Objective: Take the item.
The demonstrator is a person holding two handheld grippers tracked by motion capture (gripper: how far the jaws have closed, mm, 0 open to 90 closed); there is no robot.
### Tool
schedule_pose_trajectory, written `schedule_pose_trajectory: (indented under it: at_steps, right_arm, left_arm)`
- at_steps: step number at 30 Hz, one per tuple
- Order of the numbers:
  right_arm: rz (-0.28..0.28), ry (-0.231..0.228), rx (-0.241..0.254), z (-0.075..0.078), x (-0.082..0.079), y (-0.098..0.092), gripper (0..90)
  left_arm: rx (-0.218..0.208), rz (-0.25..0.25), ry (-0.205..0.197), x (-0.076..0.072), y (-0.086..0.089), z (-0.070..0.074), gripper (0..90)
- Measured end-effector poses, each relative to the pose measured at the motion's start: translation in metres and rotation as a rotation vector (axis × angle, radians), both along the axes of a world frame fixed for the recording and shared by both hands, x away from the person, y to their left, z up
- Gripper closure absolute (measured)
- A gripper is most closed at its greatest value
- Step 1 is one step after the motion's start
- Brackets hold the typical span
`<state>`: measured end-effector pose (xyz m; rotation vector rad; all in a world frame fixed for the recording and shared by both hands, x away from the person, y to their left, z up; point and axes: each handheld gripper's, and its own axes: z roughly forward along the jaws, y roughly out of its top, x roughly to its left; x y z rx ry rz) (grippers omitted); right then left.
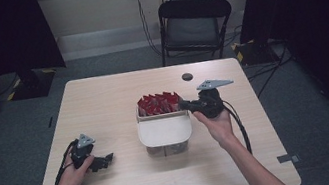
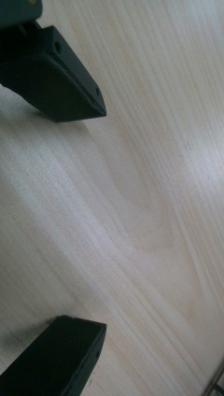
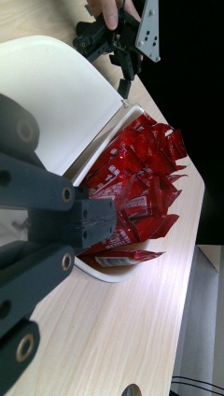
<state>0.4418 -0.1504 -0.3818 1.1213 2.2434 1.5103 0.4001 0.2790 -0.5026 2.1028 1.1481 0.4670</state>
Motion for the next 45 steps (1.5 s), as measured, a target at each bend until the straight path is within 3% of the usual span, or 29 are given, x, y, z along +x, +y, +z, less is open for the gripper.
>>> schedule_pose_trajectory:
  at_steps: [45]
  right_arm:
    - [0.001, -0.058, 0.073, 0.022, -0.006, -0.008, 90.0]
  left_arm:
    - [0.000, 0.000, -0.001, 0.000, 0.000, 0.000, 0.0]
